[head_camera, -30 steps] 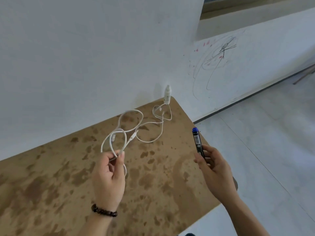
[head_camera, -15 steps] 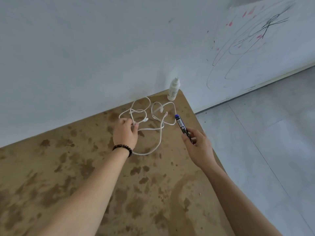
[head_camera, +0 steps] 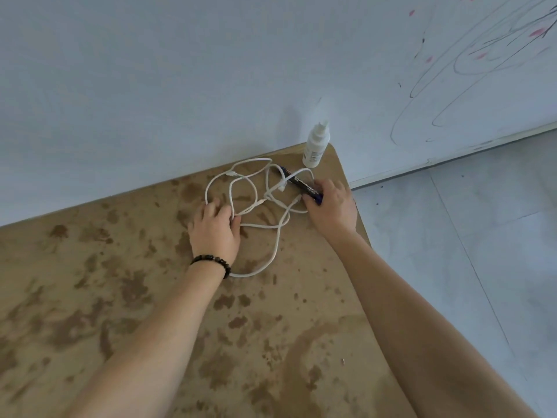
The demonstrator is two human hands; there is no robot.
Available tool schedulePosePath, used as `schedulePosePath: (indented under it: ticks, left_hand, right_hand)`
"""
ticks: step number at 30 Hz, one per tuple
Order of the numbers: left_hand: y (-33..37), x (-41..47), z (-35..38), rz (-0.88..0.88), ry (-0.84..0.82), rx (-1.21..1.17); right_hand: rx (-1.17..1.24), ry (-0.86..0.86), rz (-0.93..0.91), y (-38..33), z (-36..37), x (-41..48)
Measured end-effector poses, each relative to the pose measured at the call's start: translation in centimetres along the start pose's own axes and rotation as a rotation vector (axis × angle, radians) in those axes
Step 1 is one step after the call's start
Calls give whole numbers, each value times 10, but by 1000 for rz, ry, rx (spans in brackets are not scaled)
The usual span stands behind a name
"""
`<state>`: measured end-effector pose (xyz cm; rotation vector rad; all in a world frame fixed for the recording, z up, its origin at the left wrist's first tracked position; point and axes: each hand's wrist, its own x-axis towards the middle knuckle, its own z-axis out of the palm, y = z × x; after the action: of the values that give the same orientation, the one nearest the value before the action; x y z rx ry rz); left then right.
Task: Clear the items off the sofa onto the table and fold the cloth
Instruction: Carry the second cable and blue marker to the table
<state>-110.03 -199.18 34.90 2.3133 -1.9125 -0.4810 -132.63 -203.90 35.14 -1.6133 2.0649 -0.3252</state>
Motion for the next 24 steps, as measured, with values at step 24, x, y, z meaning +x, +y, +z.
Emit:
schedulePosePath:
  ticks: [24]
  left_hand:
    - [68, -461, -115, -714, 444, -601]
  right_hand:
    - [459, -439, -360, 96, -151, -297]
